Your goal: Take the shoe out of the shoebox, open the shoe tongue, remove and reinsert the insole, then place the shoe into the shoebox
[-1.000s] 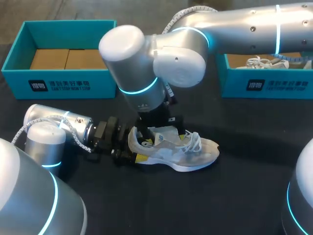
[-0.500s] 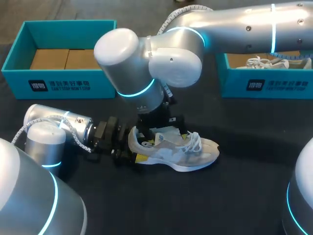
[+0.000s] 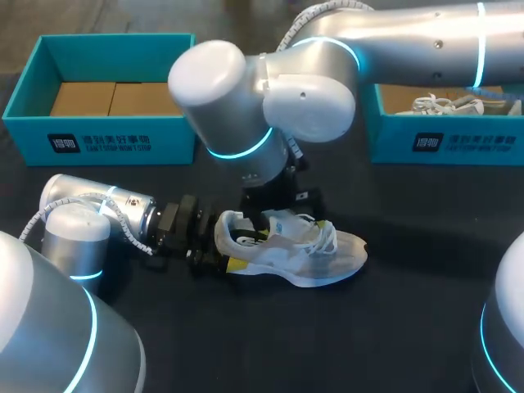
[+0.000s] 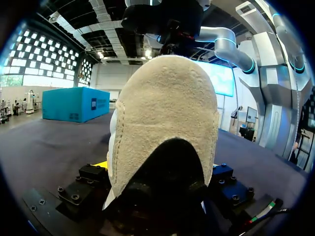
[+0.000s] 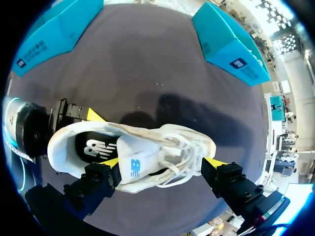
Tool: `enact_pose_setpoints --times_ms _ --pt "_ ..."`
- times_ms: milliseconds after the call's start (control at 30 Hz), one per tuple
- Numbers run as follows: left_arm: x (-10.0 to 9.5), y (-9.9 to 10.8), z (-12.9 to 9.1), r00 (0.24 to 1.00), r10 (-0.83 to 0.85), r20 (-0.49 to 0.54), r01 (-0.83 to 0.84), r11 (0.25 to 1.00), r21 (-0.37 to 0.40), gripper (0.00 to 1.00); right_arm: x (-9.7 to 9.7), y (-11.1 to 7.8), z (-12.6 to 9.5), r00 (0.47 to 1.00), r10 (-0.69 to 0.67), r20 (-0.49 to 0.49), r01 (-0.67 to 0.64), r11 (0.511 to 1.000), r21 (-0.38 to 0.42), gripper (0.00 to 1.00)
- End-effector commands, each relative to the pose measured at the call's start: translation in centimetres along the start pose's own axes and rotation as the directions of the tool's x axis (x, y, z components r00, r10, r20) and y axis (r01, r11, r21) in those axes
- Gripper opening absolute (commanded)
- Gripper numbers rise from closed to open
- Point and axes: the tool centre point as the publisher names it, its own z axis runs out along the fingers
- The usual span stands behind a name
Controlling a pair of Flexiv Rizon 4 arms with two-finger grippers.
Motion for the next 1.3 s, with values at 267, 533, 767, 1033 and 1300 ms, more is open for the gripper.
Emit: enact_pose_setpoints --times_ms 267,533,767,1033,1300 --pt "0.0 0.1 0.0 1.0 0.0 0.002 0.0 1.0 0.0 0.0 -1.2 -0.2 -0.2 0.909 0.416 -0.013 -0.415 0.909 0.02 1.0" --pt "0.0 0.1 0.0 1.0 0.0 0.002 0.0 1.0 0.0 0.0 -1.1 -0.4 0.7 0.903 0.428 -0.037 -0.426 0.903 0.054 0.53" --pt "0.0 0.1 0.0 1.0 0.0 0.002 0.0 1.0 0.0 0.0 -0.7 -0.4 0.9 0.902 0.428 -0.045 -0.425 0.902 0.073 0.47" --pt "0.0 0.1 0.0 1.0 0.0 0.002 0.0 1.0 0.0 0.0 -0.6 -0.6 0.6 0.901 0.431 -0.046 -0.426 0.901 0.084 0.42" --pt "0.0 0.1 0.0 1.0 0.0 0.002 0.0 1.0 0.0 0.0 -0.6 -0.7 0.4 0.902 0.426 -0.067 -0.417 0.902 0.113 0.02"
